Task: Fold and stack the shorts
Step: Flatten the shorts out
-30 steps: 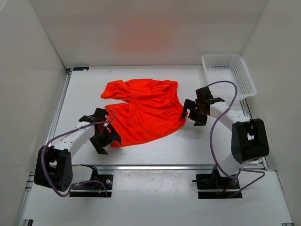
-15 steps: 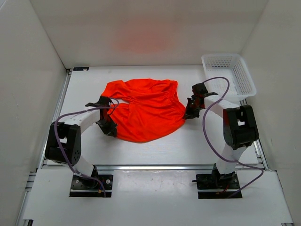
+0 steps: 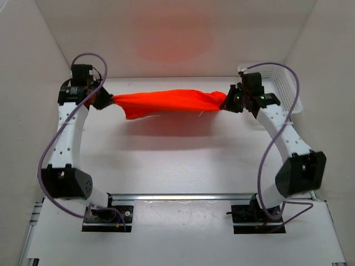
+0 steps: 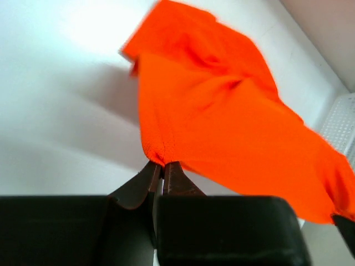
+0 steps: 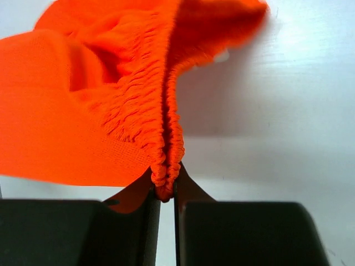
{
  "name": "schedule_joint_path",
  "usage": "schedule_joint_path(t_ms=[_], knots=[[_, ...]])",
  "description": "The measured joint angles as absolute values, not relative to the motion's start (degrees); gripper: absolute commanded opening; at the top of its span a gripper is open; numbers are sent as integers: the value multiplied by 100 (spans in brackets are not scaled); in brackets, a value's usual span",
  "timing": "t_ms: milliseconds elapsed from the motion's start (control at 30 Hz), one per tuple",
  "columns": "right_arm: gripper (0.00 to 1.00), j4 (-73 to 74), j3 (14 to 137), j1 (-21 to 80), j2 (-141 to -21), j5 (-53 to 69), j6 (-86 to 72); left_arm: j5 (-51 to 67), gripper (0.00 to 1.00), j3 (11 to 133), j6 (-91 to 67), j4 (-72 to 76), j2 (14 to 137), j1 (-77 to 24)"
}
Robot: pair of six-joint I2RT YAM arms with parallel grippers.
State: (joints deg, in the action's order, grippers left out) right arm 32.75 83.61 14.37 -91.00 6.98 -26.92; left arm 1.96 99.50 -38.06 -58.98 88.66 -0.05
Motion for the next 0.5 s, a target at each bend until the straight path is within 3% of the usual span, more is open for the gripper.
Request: schedule_joint_path(t_ms=[33, 67, 100, 133, 167, 233, 367, 500], knots=[[13, 3288, 8178, 1437, -8820, 685, -2683, 209, 10, 9649, -3780, -5854, 8597, 30], [26, 3234, 7854, 1437, -8475, 672, -2672, 233, 17, 9240, -3765, -5850, 8313, 45], [39, 3225, 7465, 1437, -8117, 657, -2679, 266, 35, 8788, -3734, -5852, 8034, 45], [64, 3251, 7087, 1437, -7828, 633, -2705, 285, 75, 8291, -3686, -5769, 7787, 36], [67, 3319, 6670, 1435, -7557, 602, -2738, 298, 86, 7677, -3640, -5655, 7513, 21], [79, 3398, 5813, 1431, -7168, 513, -2812, 386, 90, 6663, -3579, -5686, 7297, 25], [81, 3929, 4663, 1393, -6790, 419, -3129, 478, 92, 5638, -3474, -5725, 7752, 71], [82, 4025, 4517, 1382, -6528, 384, -3503, 548, 92, 5533, -3448, -5653, 7878, 51]])
